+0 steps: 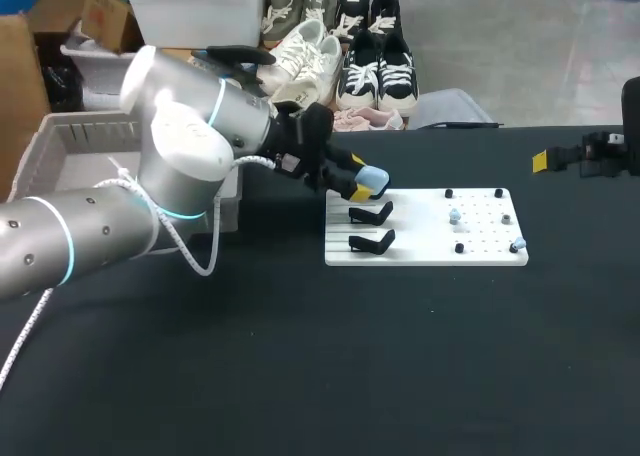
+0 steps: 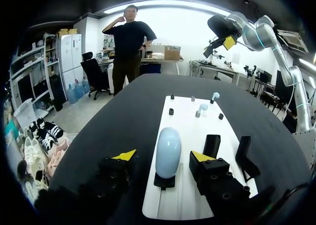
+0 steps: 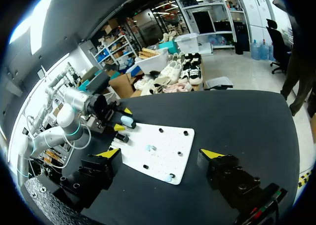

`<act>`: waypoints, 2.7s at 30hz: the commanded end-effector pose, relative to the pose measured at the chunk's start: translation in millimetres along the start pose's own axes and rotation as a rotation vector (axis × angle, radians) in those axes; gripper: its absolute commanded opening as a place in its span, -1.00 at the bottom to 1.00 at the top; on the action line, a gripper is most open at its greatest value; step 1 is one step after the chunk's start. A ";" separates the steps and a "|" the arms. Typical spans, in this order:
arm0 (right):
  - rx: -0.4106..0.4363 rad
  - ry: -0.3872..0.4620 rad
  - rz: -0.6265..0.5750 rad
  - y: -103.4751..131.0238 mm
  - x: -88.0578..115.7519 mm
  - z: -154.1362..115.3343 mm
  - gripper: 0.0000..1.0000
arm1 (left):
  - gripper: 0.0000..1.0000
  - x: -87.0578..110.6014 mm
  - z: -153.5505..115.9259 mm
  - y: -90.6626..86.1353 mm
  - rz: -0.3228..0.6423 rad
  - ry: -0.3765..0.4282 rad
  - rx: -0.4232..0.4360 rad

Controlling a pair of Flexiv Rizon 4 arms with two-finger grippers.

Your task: Pick up each earbud case from the left stands, insert the matching earbuds, close the lid, and place the case in the box.

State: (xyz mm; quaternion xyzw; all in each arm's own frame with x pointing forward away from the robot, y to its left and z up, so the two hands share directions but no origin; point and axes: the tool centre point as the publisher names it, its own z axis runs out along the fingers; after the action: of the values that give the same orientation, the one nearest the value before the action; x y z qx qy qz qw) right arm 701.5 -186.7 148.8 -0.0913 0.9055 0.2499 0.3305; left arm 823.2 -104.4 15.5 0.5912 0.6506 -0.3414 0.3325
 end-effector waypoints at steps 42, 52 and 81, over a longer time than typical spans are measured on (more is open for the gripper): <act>0.002 0.002 0.000 0.2 -0.2 -0.4 1.00 | -1.00 -3.5 -5.8 -3.8 -0.025 -0.030 -0.007; 0.002 0.002 0.000 0.2 -0.2 -0.4 1.00 | -1.00 -32.7 -23.0 -27.5 -0.043 -0.051 -0.016; -0.222 0.087 -0.181 80.2 -27.4 92.4 1.00 | -1.00 -111.4 -12.5 -56.5 0.036 -0.041 -0.024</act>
State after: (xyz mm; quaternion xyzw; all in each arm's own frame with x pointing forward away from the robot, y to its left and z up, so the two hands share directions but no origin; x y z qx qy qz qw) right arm 731.6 -79.9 145.3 -0.2032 0.8875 0.2711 0.3125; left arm 771.6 -152.9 119.6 0.5896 0.6395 -0.3370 0.3603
